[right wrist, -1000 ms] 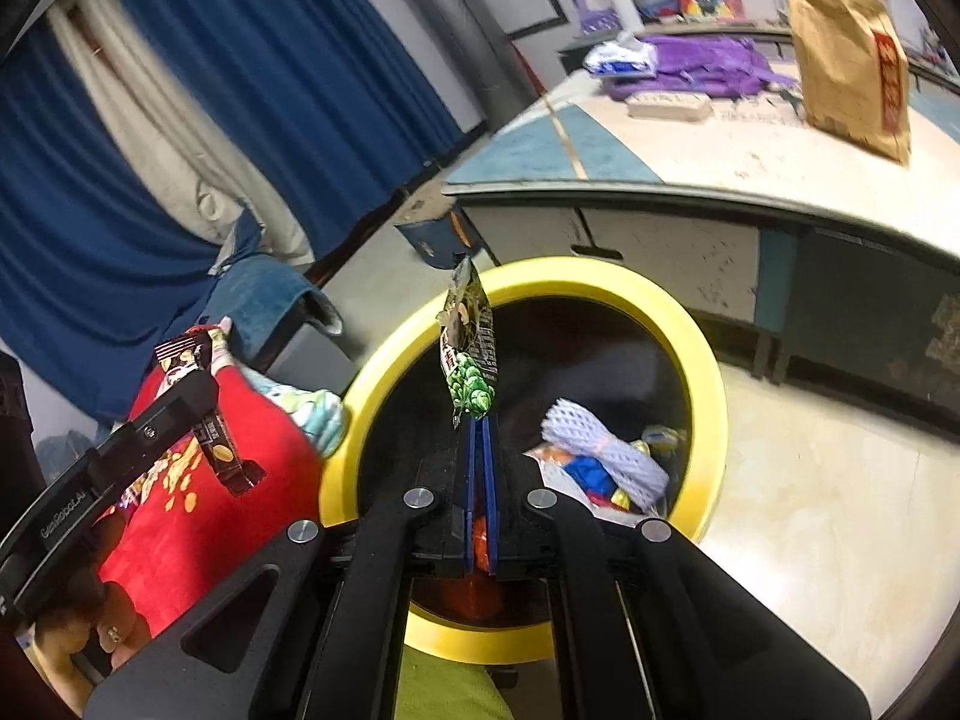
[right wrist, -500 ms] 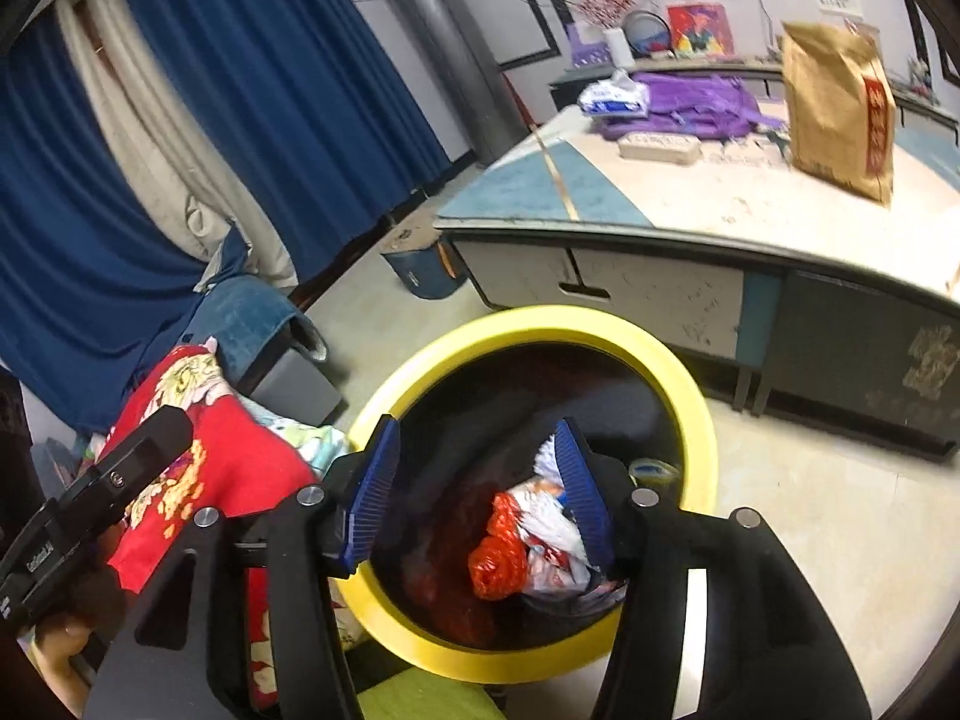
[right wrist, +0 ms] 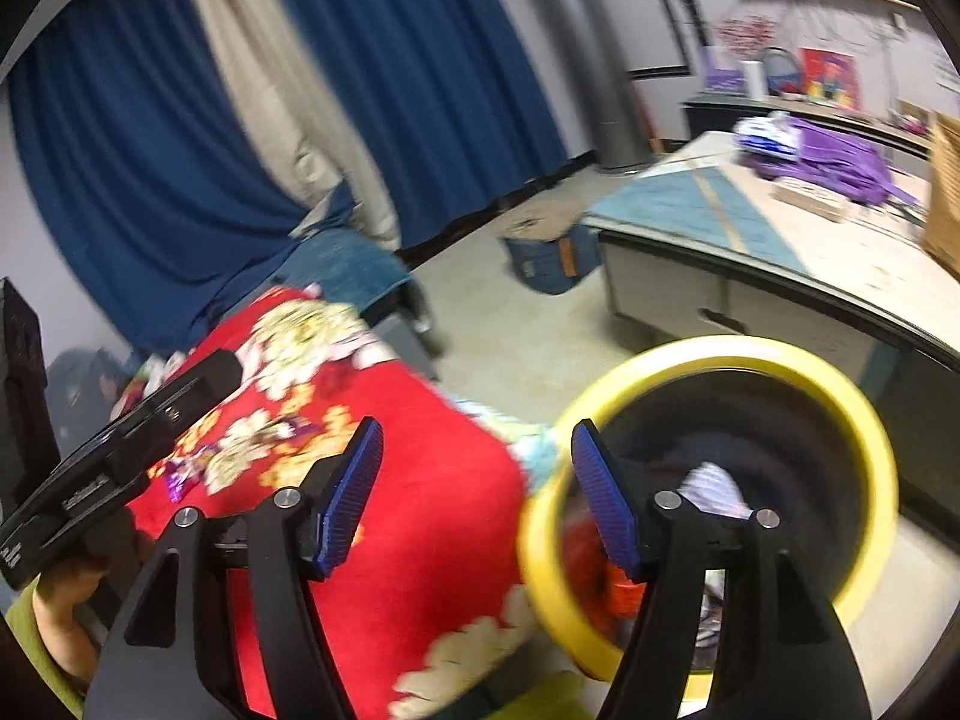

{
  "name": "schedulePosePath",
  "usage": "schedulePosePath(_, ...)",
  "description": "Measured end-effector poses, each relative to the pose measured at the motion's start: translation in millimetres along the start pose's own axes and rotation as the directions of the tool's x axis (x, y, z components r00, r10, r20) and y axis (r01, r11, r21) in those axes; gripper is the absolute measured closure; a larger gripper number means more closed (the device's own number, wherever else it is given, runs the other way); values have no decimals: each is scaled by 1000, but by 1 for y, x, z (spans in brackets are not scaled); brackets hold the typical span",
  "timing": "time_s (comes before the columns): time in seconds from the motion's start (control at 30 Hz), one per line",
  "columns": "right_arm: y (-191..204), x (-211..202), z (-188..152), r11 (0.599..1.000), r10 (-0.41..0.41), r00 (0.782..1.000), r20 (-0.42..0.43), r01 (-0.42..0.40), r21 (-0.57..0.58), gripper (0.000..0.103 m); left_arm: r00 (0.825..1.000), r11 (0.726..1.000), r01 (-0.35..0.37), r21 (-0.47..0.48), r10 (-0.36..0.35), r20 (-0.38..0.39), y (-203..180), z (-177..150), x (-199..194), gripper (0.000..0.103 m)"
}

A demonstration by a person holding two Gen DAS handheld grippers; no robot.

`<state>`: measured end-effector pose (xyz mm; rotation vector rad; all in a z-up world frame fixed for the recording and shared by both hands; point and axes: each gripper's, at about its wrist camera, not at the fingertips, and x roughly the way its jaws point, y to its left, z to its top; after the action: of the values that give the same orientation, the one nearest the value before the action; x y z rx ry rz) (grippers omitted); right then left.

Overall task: Collect trash
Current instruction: 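Move both open tools back over the bed toward the purple and silver wrappers, then grasp the purple wrapper with the left tool while the right tool grasps the silver wrapper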

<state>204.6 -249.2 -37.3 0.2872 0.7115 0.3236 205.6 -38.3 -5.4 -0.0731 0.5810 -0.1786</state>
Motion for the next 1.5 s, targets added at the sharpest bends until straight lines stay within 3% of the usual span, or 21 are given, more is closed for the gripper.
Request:
schedulePosePath(0.23,64,42,2,990,62,996,-70,-71,-125,38,994,990,-110,-87,111,5,68,-5,-22,11)
schedulePosePath(0.57,134,98,-10,951,63,985,-157,-107,-289,37,973,956,-228,-182,228,-22,145,-19,-43,11)
schedulePosePath(0.73,153,126,-16,926,19,978,-206,-95,-364,36,966,935,-258,-241,249,-69,176,-31,-41,11)
schedulePosePath(1.03,166,174,-20,908,-57,963,-264,-60,-415,37,966,922,-245,-298,209,-150,202,-50,-22,12)
schedulePosePath(1.17,167,181,-18,913,-49,959,-278,-70,-401,69,964,924,-236,-300,183,-194,203,-56,-12,36)
schedulePosePath(1.23,163,179,-17,924,-33,960,-278,-77,-375,75,962,927,-234,-294,176,-210,203,-57,-8,53)
schedulePosePath(1.3,160,177,-17,932,-14,959,-281,-90,-351,78,960,929,-234,-286,174,-220,201,-58,-7,82)
schedulePosePath(1.5,148,158,-15,949,45,961,-272,-126,-288,78,966,942,-196,-271,138,-219,187,-54,-8,92)
